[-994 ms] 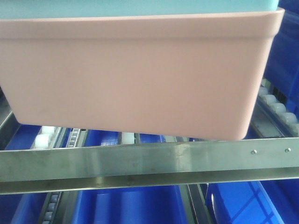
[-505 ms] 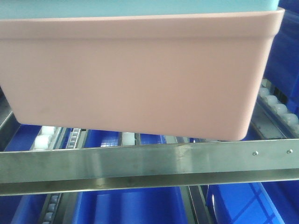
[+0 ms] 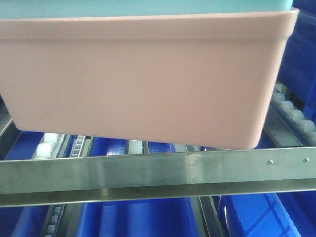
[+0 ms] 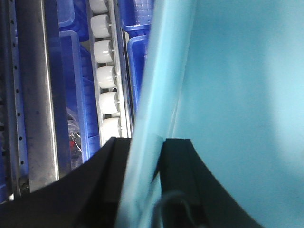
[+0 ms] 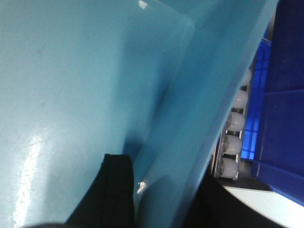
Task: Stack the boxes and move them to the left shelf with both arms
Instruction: 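Hold the stacked bins above the roller shelf as the base approaches, then push the stacked bins with both grippers farther onto the roller shelf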
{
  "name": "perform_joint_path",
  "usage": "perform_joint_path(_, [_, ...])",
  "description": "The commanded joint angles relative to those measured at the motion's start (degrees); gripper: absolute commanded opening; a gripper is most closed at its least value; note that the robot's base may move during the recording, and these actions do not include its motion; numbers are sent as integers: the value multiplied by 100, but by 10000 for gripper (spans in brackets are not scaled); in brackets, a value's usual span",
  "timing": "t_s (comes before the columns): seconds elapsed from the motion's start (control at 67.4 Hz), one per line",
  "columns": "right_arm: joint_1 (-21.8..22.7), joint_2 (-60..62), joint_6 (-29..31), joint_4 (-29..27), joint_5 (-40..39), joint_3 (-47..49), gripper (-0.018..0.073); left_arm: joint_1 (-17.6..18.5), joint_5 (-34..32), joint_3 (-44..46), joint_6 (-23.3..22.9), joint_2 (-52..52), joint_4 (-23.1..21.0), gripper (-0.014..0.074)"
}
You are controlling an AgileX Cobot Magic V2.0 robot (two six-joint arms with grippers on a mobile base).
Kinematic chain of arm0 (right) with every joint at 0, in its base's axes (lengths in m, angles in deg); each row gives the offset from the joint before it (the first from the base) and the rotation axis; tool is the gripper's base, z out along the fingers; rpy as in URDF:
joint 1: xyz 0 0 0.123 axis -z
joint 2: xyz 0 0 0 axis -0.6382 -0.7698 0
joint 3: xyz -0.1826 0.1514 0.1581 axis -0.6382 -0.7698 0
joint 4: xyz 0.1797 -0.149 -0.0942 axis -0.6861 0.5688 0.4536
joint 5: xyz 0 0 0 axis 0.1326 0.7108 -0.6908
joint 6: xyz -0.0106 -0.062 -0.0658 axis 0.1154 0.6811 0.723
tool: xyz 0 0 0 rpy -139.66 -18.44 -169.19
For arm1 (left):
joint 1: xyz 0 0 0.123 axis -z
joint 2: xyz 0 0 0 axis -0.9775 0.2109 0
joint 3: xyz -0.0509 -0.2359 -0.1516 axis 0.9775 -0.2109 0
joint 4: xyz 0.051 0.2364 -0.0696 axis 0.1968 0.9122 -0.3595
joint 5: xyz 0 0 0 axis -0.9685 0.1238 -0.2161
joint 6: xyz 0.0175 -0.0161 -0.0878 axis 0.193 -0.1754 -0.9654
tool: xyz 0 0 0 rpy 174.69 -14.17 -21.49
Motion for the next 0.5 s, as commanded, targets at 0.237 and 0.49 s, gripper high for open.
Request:
perform_joint_path(0.237, [150,214,448,-353,-1548,310,56,-92,-1913,273,319,-259,-339,-3])
perform_joint_path(0.49, [660,10,861,-513,-2046,688,56,-624,-2452,283,319,-259,-496,-3])
